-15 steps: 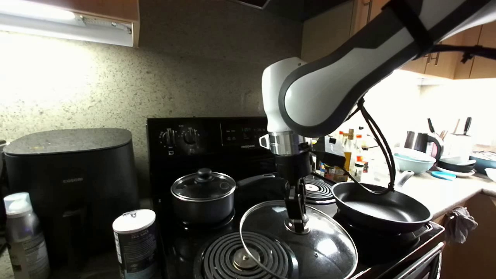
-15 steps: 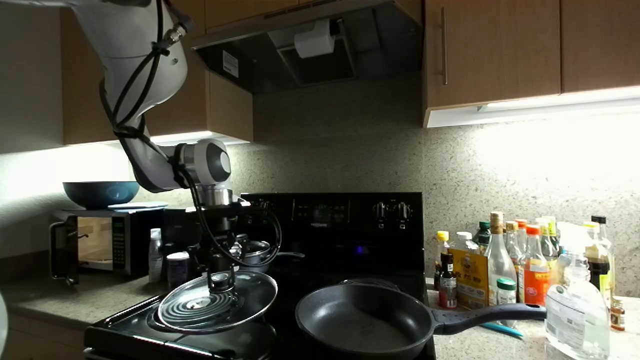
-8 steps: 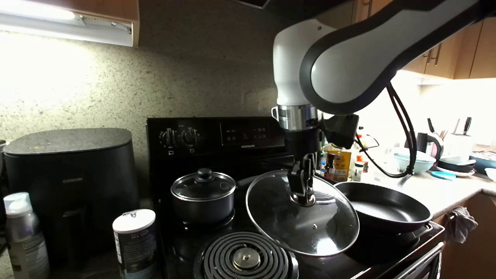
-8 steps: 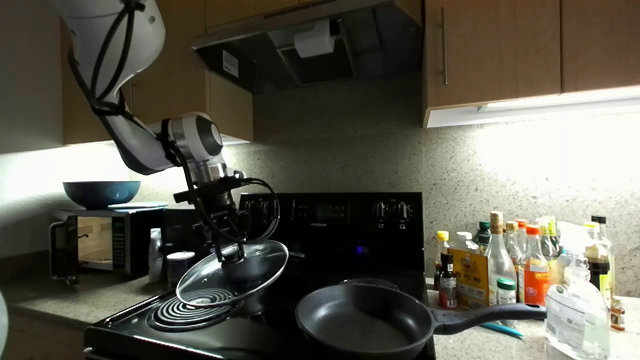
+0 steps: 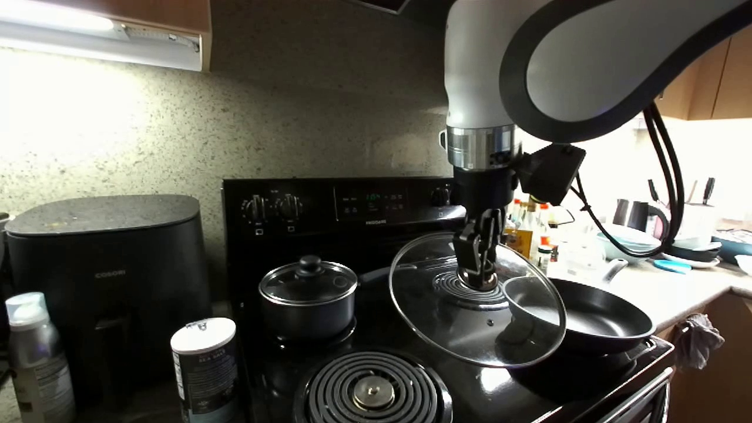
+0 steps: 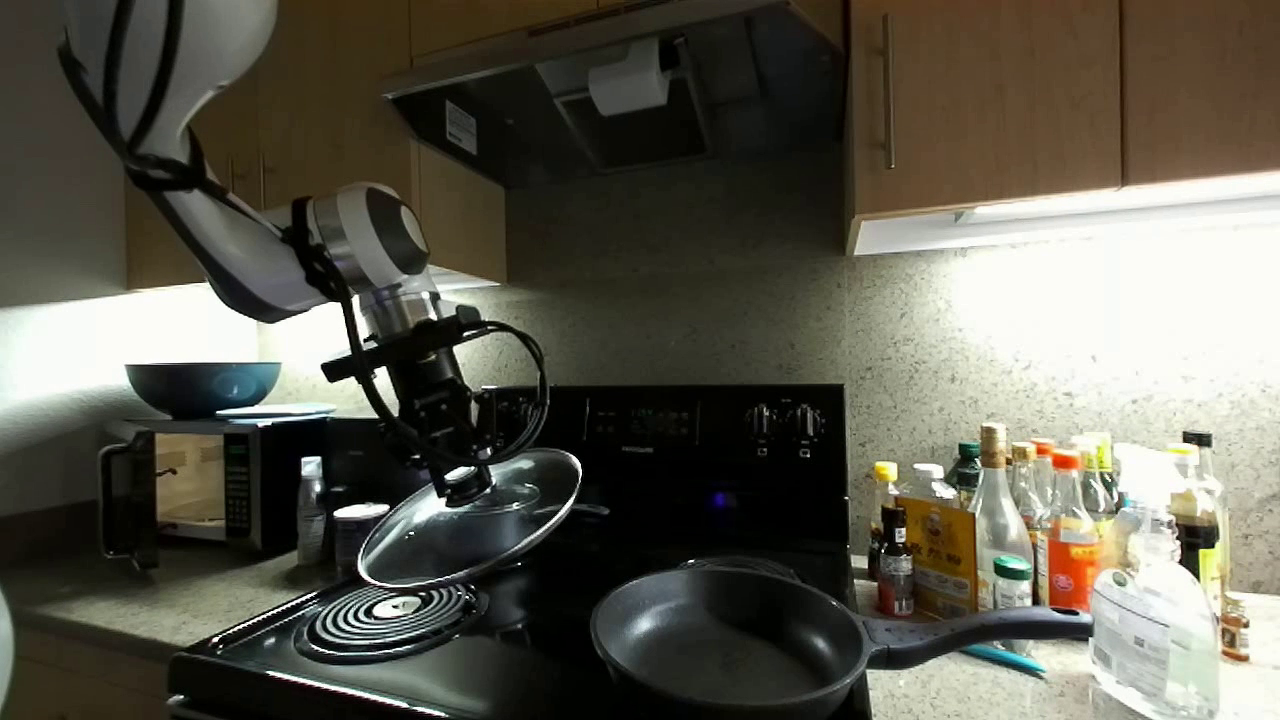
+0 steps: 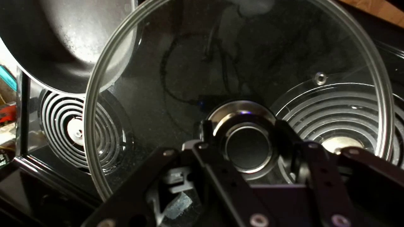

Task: Put the lid on the pot, then put the lid on the stove

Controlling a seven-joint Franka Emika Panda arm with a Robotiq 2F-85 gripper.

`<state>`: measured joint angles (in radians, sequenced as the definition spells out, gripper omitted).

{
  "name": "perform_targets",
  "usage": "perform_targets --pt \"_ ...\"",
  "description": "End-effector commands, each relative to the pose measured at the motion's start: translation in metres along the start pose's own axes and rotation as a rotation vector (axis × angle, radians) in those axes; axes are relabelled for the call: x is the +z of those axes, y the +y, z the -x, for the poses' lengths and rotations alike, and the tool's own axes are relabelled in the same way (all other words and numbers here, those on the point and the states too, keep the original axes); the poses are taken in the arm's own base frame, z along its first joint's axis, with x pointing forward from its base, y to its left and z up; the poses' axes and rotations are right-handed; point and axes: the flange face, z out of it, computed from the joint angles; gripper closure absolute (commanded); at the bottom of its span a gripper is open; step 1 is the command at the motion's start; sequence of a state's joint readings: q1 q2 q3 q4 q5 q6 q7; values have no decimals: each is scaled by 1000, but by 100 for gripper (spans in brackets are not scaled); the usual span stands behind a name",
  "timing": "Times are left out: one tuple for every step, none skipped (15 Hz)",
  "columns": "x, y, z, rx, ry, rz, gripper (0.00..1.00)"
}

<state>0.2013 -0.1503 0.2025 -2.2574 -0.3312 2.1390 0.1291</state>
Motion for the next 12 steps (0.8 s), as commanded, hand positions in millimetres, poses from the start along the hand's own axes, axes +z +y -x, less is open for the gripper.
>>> perform_targets --pt "0 2 -2 15 5 -4 75" --pt "2 8 -2 43 13 -6 75" --pt "3 18 -1 91 24 -11 75" --pt "6 26 0 135 27 -24 75" --pt "9 40 3 195 34 -46 75" --pt "14 53 6 245 38 -60 75" --pt "19 67 10 291 39 -81 75" --pt "26 81 13 339 40 -104 75" --pt "33 95 18 387 39 -130 75" --pt "41 108 23 439 39 -152 75" --pt "49 120 29 486 37 -179 75" --pt "56 129 35 523 36 -202 75"
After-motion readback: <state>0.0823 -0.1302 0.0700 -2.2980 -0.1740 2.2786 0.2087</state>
